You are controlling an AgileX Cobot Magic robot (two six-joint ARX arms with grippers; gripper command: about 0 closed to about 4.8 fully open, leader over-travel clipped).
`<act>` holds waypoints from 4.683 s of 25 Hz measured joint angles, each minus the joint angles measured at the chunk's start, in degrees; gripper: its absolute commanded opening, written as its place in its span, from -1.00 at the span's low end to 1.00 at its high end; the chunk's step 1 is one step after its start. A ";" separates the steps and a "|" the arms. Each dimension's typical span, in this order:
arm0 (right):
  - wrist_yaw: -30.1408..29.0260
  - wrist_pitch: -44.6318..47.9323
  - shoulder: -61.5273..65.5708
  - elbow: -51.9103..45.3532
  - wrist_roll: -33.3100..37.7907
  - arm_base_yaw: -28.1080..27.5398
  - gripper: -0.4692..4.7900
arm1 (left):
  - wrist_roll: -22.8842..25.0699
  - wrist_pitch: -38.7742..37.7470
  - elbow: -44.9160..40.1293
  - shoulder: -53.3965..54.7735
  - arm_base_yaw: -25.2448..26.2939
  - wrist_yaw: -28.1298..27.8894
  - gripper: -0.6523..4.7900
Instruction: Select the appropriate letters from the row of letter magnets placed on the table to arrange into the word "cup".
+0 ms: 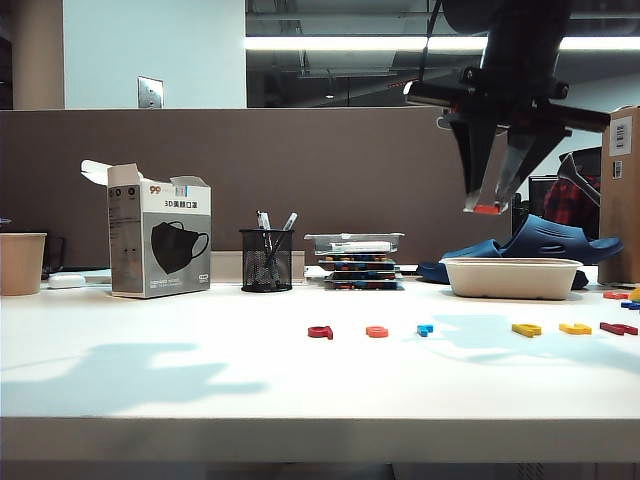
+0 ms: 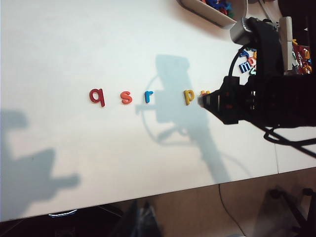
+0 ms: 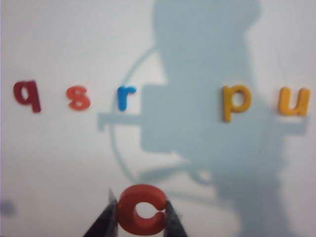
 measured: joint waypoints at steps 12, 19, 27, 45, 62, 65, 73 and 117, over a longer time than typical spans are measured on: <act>0.20 3.26 -3.23 -7.52 6.38 9.25 -0.47 | 0.00 0.00 0.00 -0.02 0.00 0.00 -0.78; 1.44 13.14 -3.19 -16.68 9.51 11.69 -0.47 | 0.00 -0.02 0.00 0.00 0.00 0.00 -0.78; 1.42 21.77 -2.84 -25.86 9.70 11.80 -0.47 | 0.00 -0.02 0.00 0.00 0.00 0.00 -0.78; 1.33 23.26 -0.92 -27.65 9.62 11.78 -0.47 | 0.00 0.00 0.00 0.00 0.00 0.00 -0.78; 1.20 23.21 -0.90 -27.54 9.62 11.82 -0.04 | 0.00 -0.02 0.00 0.00 0.00 0.00 -0.78; 1.20 23.23 -0.92 -27.39 9.55 11.80 0.52 | 0.00 0.00 0.00 0.00 0.00 0.00 -0.78; 1.25 22.08 -0.74 -26.38 9.55 11.80 0.57 | 0.00 -0.02 0.00 0.00 0.00 0.00 -0.78; 3.52 6.62 -0.59 -5.84 -6.29 -7.98 -0.05 | 0.00 -0.02 0.00 0.00 0.00 0.00 -0.78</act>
